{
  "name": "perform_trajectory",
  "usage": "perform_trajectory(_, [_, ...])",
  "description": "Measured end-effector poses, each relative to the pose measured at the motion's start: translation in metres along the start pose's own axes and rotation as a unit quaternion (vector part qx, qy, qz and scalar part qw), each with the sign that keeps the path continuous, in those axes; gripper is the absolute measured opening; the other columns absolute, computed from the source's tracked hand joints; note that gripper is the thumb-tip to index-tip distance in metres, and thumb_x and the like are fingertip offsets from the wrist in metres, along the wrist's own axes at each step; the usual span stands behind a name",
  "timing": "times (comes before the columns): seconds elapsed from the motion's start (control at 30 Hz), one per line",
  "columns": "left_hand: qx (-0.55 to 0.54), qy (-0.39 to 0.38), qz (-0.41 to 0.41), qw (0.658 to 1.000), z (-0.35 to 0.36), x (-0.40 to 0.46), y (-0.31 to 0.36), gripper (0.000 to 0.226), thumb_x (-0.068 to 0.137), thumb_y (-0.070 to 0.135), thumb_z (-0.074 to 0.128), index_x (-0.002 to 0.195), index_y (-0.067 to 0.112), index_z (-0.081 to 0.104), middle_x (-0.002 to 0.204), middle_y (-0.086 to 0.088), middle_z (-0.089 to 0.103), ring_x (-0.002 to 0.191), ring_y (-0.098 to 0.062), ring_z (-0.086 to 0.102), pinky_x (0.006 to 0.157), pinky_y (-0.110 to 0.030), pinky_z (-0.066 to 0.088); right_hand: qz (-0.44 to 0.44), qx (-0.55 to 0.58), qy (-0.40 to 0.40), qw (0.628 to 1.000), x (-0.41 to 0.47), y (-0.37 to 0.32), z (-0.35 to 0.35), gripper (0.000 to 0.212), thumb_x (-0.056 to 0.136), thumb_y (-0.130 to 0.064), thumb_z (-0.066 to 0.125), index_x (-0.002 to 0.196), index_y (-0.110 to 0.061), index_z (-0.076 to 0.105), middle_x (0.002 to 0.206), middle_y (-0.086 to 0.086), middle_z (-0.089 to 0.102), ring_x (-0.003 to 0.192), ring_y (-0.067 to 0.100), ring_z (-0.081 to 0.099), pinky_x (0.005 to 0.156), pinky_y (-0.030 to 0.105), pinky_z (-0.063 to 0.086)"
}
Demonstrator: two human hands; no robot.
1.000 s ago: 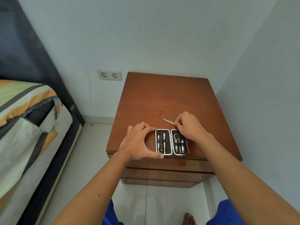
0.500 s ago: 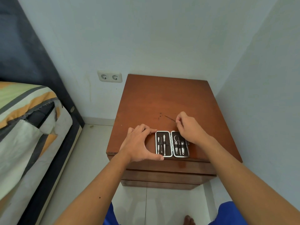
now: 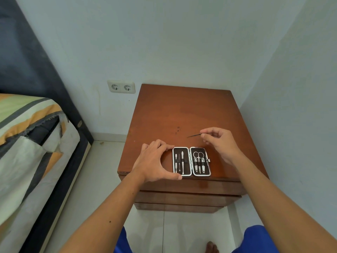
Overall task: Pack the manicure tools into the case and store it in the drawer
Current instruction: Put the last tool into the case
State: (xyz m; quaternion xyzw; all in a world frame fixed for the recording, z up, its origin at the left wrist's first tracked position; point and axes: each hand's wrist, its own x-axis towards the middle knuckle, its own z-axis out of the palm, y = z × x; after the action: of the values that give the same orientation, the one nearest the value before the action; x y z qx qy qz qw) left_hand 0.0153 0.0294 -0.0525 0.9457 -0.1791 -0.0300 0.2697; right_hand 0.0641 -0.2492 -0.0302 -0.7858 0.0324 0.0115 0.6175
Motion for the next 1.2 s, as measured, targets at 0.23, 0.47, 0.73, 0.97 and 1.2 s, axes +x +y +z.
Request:
perform_trajectory(0.23, [0.003,-0.003,-0.001,1.000,0.002,0.001,-0.002,0.114,0.051,0.095,0.074,0.147,0.039,0.052,0.121,0.024,0.043,0.105,0.004,0.032,0.103,-0.031,0.032,0.020,0.016,-0.055,0.998,-0.005,-0.012,0.007,0.014,0.093,-0.002,0.073,0.104,-0.007,0.078,0.085,0.007,0.077,0.075,0.011,0.069,0.073,0.020,0.057])
perform_trajectory(0.47, [0.009,-0.004,0.000,1.000,0.002,0.002,-0.001,0.115,0.050,0.096,0.073,0.148,0.039,0.052,0.120,0.024,0.043,0.104,0.003,0.032,0.102,-0.031,0.032,-0.020,-0.148,-0.108,0.983,0.000,-0.012,0.020,0.019,0.093,-0.014,0.075,0.111,-0.022,0.074,0.088,0.000,0.078,0.077,0.010,0.071,0.085,0.032,0.062])
perform_trajectory(0.73, [0.009,-0.004,0.004,1.000,0.003,0.002,-0.003,0.115,0.051,0.095,0.073,0.148,0.039,0.051,0.119,0.024,0.042,0.104,0.004,0.031,0.101,-0.031,0.031,-0.027,-0.166,-0.078,0.983,0.001,-0.004,0.035,0.013,0.089,-0.018,0.081,0.098,-0.024,0.073,0.086,-0.002,0.077,0.078,0.011,0.072,0.086,0.037,0.061])
perform_trajectory(0.97, [0.009,-0.003,0.006,1.000,0.004,0.002,-0.001,0.115,0.051,0.095,0.073,0.148,0.038,0.052,0.119,0.023,0.043,0.108,0.000,0.036,0.104,-0.032,0.031,-0.061,-0.255,-0.090,0.961,-0.008,-0.005,0.038,0.009,0.088,-0.024,0.081,0.096,-0.026,0.077,0.083,-0.010,0.072,0.072,0.005,0.061,0.072,0.021,0.050])
perform_trajectory(1.2, [0.009,0.003,0.005,1.000,0.001,0.003,-0.004,0.115,0.050,0.095,0.073,0.147,0.038,0.053,0.118,0.023,0.043,0.108,0.002,0.038,0.104,-0.032,0.031,-0.127,-0.391,-0.167,0.896,-0.020,-0.010,0.033,0.035,0.089,-0.038,0.077,0.121,-0.026,0.071,0.114,-0.013,0.056,0.085,-0.005,0.052,0.077,0.015,0.040])
